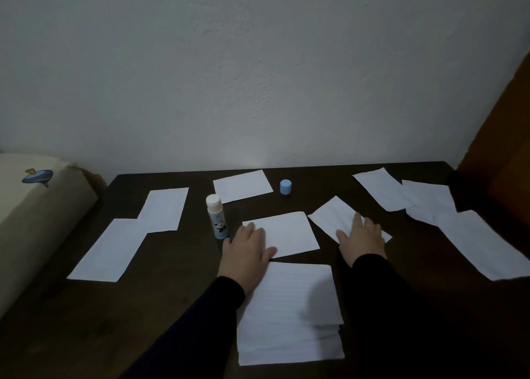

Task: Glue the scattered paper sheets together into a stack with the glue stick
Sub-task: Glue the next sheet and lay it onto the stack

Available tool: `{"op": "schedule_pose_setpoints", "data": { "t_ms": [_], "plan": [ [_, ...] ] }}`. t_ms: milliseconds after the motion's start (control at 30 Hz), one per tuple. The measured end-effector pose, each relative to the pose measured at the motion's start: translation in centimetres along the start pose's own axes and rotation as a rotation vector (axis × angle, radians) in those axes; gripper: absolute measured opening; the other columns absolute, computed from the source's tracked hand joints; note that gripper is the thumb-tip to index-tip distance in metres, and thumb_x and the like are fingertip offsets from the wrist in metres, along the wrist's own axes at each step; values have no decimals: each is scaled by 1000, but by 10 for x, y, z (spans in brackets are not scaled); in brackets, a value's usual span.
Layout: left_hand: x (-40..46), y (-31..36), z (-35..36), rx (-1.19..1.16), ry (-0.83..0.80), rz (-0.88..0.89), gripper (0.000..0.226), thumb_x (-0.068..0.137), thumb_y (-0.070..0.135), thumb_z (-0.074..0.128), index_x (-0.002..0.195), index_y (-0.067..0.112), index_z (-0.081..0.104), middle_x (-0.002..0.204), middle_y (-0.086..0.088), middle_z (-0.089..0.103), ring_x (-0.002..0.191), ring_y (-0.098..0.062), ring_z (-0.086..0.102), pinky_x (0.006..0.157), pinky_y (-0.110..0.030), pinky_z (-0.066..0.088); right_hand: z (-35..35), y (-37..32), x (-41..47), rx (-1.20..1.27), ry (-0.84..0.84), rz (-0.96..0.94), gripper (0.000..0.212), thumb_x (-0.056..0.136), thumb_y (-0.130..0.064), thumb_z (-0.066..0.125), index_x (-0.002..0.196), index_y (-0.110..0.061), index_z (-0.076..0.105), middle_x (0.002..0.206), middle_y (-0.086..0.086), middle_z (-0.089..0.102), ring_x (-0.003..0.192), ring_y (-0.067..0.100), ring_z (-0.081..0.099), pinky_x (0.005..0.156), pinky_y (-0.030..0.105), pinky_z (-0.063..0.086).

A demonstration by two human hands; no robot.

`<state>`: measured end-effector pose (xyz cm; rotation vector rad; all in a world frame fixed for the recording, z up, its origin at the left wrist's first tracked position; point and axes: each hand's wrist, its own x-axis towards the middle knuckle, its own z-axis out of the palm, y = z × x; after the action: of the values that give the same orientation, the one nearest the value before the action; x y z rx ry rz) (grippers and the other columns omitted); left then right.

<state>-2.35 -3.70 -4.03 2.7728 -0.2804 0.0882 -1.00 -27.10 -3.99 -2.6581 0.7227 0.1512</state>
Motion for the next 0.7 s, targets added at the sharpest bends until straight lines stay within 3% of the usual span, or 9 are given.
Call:
{"op": "schedule_pose_setpoints", "data": {
  "t_ms": [200,400,567,700],
  "plan": [
    [4,-3,0,38,-129,23,43,100,46,36,139,27,41,155,1,28,146,-22,14,116,-51,10,-12,-6,0,-11,23,-20,71,96,-33,54,152,-24,13,144,9,39,131,27,37,106,43,36],
    [8,-9,0,18,-185,21,48,100,47,36,145,30,34,158,4,20,147,-21,9,115,-52,6,-7,-1,-5,-4,122,-137,39,98,-29,50,137,-27,46,123,3,51,115,21,43,96,37,38],
    [9,-10,0,-22,-198,-1,51,98,49,39,146,32,34,159,5,18,148,-19,8,116,-51,5,-14,-1,-6,57,241,-170,33,98,-26,49,131,-26,51,115,-1,55,109,17,48,95,35,40],
    [9,-9,-3,-49,-178,-19,50,97,49,43,143,30,39,158,7,21,147,-16,10,116,-50,7,-22,-14,-14,134,392,-307,31,98,-28,49,129,-26,55,112,-3,58,105,14,50,93,32,40]
  ]
}}
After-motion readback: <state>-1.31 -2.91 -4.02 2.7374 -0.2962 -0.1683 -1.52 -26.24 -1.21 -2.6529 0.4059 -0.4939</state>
